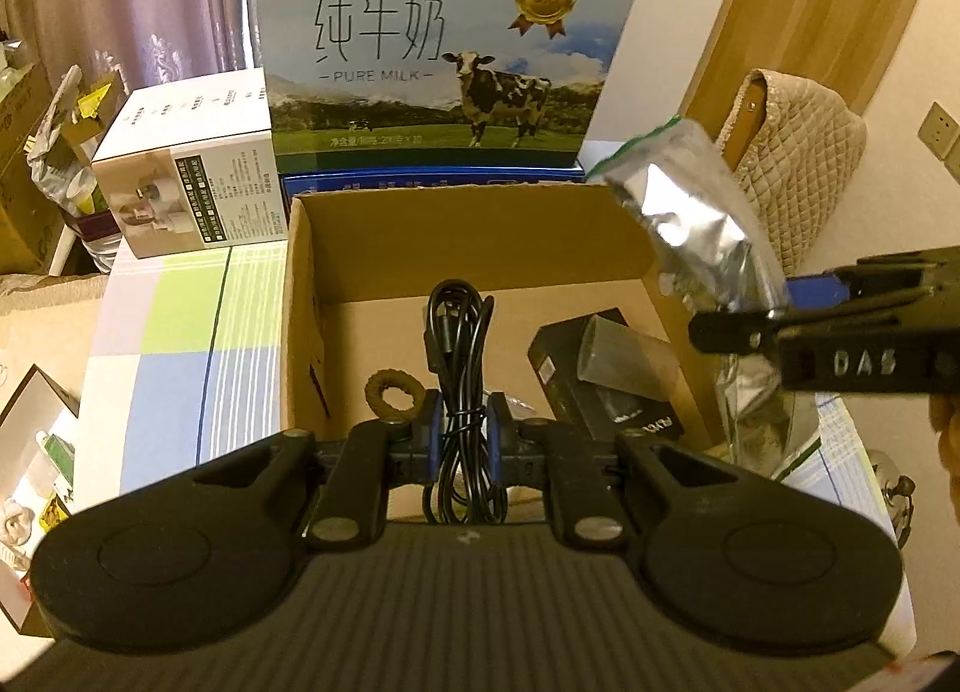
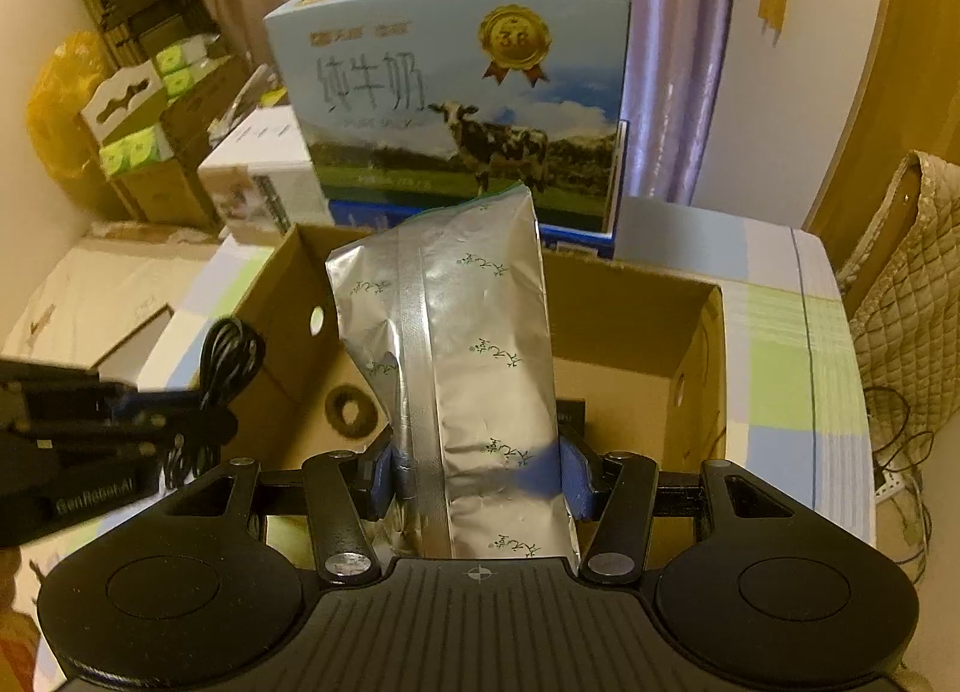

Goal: Organize objects
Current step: 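Carry the foil bag over the cardboard box with the right tool while the left drops the cable in, then open the right tool to drop the foil bag into the cardboard box, then withdraw both open tools from the cardboard box toward the table, then grasp the clear bag of cotton swabs with the right tool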

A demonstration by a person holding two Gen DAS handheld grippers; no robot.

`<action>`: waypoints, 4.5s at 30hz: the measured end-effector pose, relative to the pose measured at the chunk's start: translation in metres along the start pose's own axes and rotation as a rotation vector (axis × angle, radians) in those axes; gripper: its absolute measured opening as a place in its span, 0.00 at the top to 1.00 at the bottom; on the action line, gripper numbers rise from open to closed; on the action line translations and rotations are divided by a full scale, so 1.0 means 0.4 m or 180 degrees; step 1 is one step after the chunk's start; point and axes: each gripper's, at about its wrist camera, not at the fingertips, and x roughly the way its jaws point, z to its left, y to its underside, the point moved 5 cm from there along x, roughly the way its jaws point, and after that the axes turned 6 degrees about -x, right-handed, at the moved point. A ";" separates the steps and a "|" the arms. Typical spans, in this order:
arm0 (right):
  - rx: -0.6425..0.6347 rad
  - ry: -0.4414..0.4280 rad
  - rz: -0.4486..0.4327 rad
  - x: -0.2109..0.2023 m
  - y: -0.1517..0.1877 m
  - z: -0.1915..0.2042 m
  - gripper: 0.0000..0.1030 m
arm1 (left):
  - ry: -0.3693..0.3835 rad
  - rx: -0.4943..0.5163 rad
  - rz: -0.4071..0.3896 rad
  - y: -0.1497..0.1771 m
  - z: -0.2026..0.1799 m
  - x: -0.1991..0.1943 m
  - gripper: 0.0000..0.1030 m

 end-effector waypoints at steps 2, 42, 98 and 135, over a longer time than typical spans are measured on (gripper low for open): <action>0.0035 0.0004 -0.0006 0.008 -0.015 -0.005 0.51 | -0.0008 -0.0022 -0.0004 -0.006 0.005 0.013 0.89; 0.0255 0.0004 -0.0299 0.071 -0.029 -0.010 0.26 | -0.0076 -0.0212 -0.0232 0.018 0.080 0.009 0.70; -0.0164 -0.0048 0.0100 -0.235 0.709 0.041 0.26 | -0.0074 -0.0041 -0.0193 0.560 -0.142 -0.223 0.05; -0.1172 -0.0289 0.0174 -0.096 0.666 0.067 0.26 | 0.0029 0.0113 -0.0019 0.569 -0.122 -0.072 0.01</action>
